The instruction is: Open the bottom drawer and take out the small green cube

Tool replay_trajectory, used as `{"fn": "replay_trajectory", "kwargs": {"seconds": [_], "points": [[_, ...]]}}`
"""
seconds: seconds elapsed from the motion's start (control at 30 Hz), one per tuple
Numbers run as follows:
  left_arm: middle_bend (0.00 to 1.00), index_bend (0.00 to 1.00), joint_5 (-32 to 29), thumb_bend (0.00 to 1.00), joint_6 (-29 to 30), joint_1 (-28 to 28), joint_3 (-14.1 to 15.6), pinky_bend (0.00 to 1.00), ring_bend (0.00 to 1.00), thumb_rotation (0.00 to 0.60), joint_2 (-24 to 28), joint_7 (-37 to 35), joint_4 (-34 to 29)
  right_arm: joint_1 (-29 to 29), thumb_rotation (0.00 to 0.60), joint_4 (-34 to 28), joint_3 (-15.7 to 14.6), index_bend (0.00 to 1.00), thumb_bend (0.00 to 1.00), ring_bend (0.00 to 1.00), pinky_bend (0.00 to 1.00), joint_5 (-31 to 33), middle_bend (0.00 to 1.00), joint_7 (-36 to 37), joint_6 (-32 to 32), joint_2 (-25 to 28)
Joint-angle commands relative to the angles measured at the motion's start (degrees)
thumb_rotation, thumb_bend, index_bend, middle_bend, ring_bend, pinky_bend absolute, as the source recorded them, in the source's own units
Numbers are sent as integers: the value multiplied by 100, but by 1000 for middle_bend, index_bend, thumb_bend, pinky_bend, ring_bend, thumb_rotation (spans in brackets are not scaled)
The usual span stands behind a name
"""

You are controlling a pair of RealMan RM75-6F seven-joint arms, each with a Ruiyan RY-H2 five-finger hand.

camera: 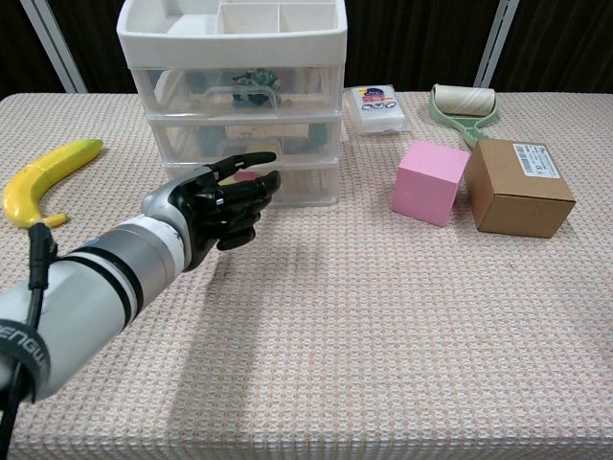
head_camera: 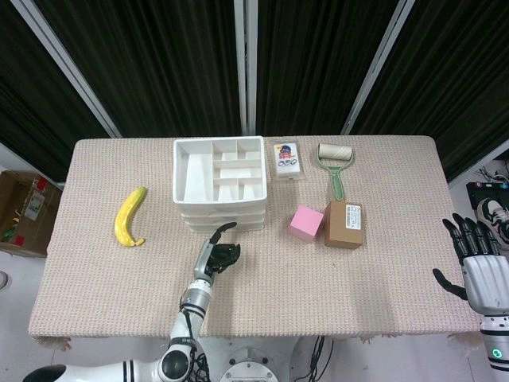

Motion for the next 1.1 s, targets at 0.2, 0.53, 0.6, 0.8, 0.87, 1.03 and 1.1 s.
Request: {"fn": "replay_trajectory", "kwargs": {"seconds": [0.2, 0.53, 0.6, 0.8, 0.87, 1.03, 1.1], "points": [[848, 183, -125, 464, -19, 22, -161, 1000, 950, 600, -239, -174, 148, -38, 600, -15, -20, 0, 132, 0, 0, 18, 0, -4, 14, 3], [851, 182, 58, 474, 0, 85, -309, 1000, 950, 600, -378, -485, 268, -81, 600, -31, -45, 0, 132, 0, 0, 25, 0, -1, 28, 20], [851, 182, 64, 476, -40, 78, -342, 1000, 951, 600, -399, -534, 296, -90, 600, -29, -48, 0, 133, 0, 0, 35, 0, 3, 26, 18], [850, 202, -215, 483, -348, 69, -634, 1000, 951, 600, -418, -859, 328, -117, 600, -14, -50, 0, 133, 0, 0, 54, 0, 26, 42, 13], [848, 224, -326, 488, -470, 65, -738, 1000, 951, 600, -414, -977, 357, -120, 600, -6, -48, 0, 132, 0, 0, 62, 0, 32, 39, 10], [849, 305, -556, 512, -759, 58, -967, 1000, 954, 600, -355, -1234, 417, -116, 600, 7, -47, 0, 132, 0, 0, 80, 0, 50, 8, -1], [848, 331, -579, 513, -811, 50, -989, 1000, 955, 600, -321, -1249, 434, -111, 600, 11, -47, 0, 133, 0, 0, 86, 0, 50, -10, -4]]}}
